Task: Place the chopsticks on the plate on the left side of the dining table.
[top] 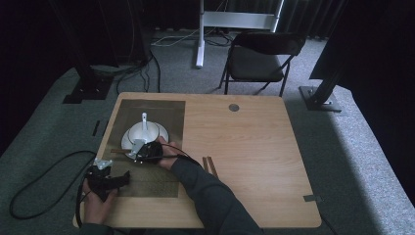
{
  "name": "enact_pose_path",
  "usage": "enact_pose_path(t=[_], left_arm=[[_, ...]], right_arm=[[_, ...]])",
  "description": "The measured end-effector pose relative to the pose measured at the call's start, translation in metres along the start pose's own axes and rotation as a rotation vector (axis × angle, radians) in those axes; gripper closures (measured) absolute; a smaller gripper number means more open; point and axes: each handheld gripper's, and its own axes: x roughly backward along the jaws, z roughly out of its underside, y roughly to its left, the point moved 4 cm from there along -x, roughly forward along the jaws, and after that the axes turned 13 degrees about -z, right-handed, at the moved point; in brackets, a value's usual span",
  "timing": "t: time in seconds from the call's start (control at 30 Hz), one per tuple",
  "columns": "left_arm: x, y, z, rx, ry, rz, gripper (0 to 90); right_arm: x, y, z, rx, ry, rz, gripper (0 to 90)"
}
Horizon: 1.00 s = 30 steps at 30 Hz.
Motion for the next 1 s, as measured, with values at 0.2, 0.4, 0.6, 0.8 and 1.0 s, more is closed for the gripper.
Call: enact_pose_path(t=[0.2,0.4,0.6,0.8,1.0], left_arm=[[0.0001,0.0001,0.0,-0.002,0.002,0.0,0.2],[0.0001,0.0001,0.0,-0.001,0.001,0.0,0.2],[-0.0001,-0.0001,0.0,0.001,-0.001,0.0,0.2],[-0.0001,-0.0001,0.0,0.001,-0.001,-0.001,0.1],[-0.0001,-0.0001,-0.0001,0.002,-0.001,0.0,0.1]], right_arm=[[-0.0004,0.0011,0.0,0.003,0.001,0.008,84.3],[-0.0007,0.0019,-0.0002,0.013,0.007,0.021,84.3],[-0.0012,0.0027,-0.0002,0.016,0.006,0.031,84.3],[-0.0013,0.0031,0.0002,0.018,0.005,0.033,83.3],[0.0,0.0043,0.0019,0.019,-0.002,0.037,80.6]])
